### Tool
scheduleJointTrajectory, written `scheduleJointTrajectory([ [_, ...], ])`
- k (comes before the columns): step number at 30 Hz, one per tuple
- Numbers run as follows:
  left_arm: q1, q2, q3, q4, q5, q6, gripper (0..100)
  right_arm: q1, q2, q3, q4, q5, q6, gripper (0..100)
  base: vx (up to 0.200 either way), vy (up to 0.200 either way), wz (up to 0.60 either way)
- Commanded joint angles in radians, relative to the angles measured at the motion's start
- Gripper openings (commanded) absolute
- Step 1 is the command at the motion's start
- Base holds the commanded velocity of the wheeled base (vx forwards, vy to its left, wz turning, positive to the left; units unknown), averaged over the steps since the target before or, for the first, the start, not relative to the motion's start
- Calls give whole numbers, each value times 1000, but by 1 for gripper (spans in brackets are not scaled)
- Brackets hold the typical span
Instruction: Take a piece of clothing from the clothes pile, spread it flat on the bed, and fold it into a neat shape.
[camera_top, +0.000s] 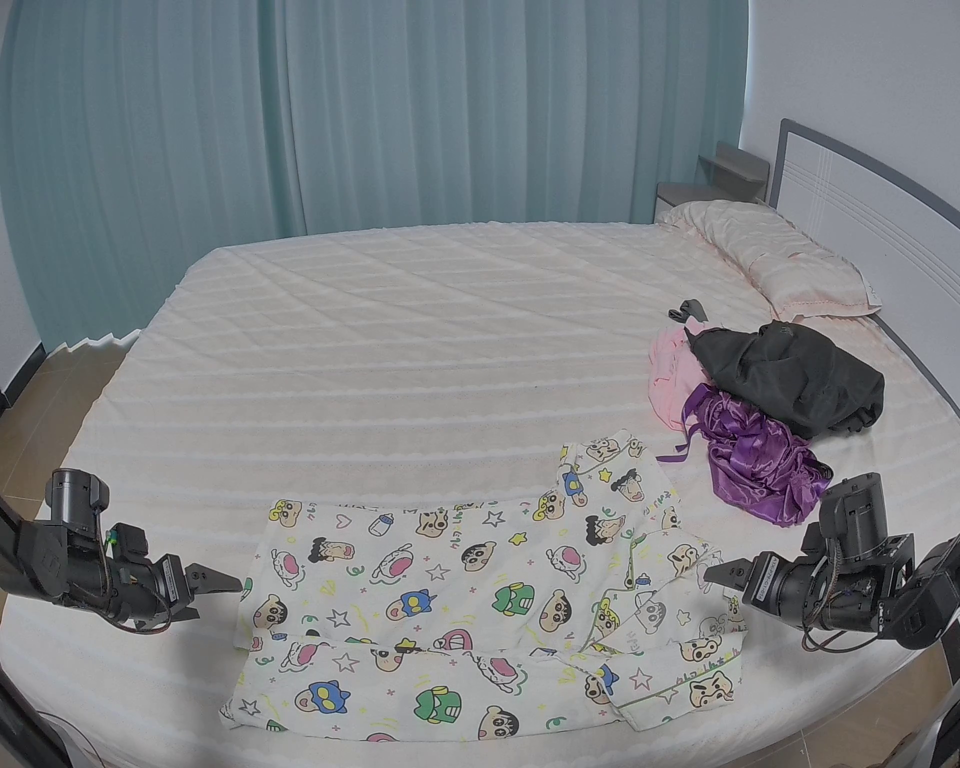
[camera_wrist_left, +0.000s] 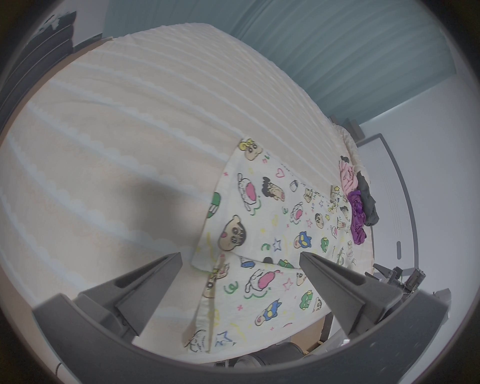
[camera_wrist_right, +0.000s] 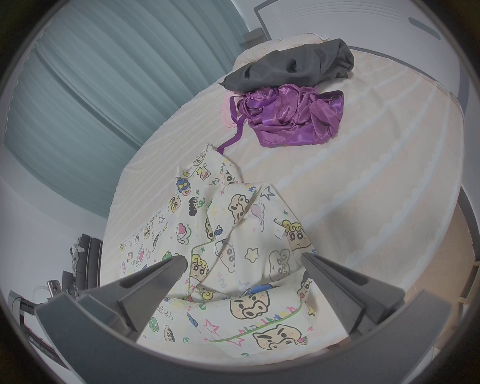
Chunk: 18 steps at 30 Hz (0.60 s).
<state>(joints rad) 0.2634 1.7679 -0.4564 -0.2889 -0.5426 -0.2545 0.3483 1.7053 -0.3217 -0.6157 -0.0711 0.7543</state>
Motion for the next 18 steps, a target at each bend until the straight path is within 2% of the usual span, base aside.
scheduleJointTrajectory([
  [1,-27,-13,-18,-1,3,-6,100,3,8,1,1,1,-1,100,0,0,0],
  [7,-43,65,-165,8,18,-6,100,5,7,3,1,1,-6,100,0,0,0],
  [12,-108,208,-306,10,145,-9,100,5,8,3,1,1,-7,100,0,0,0],
  [18,-150,347,-459,13,151,-11,100,8,8,-2,1,2,-18,100,0,0,0],
])
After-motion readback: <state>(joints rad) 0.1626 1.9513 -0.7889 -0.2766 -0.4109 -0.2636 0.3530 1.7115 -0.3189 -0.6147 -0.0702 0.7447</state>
